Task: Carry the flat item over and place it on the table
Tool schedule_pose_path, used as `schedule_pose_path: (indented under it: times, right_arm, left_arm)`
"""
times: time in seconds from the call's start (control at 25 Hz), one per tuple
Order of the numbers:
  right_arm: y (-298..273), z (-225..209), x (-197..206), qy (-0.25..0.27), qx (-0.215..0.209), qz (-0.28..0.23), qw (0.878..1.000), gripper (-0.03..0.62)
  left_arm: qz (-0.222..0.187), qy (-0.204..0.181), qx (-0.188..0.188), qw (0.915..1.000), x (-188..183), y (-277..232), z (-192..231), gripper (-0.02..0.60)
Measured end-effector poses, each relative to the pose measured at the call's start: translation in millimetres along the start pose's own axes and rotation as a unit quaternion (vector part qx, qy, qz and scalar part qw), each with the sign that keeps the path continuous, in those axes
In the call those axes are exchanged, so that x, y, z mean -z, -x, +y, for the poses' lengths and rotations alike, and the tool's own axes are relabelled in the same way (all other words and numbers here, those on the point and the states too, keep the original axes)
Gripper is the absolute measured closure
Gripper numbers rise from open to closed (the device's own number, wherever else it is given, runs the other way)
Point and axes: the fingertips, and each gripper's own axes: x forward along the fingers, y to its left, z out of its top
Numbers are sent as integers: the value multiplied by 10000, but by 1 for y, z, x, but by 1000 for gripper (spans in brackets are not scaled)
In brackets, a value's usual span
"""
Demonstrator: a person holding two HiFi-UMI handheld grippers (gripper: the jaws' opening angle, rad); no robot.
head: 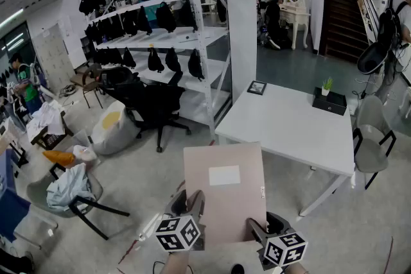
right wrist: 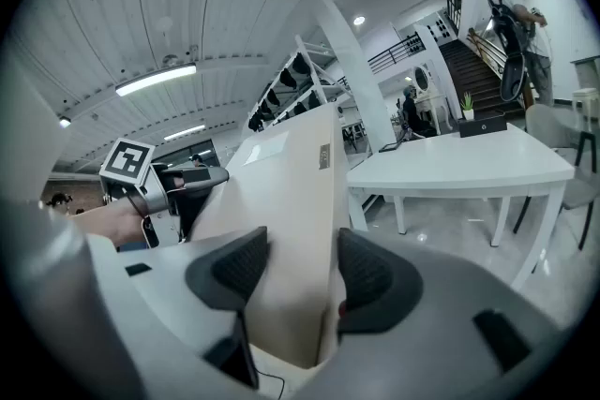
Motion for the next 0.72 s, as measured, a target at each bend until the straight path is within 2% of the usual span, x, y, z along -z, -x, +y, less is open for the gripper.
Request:
schedule_pose_path:
  times: [0.72]
  right_arm:
    - [2, -25, -6, 25, -131, -28, 9999, 350]
  left_arm:
    - [-29, 4, -148, 9999, 5, -11, -20, 370]
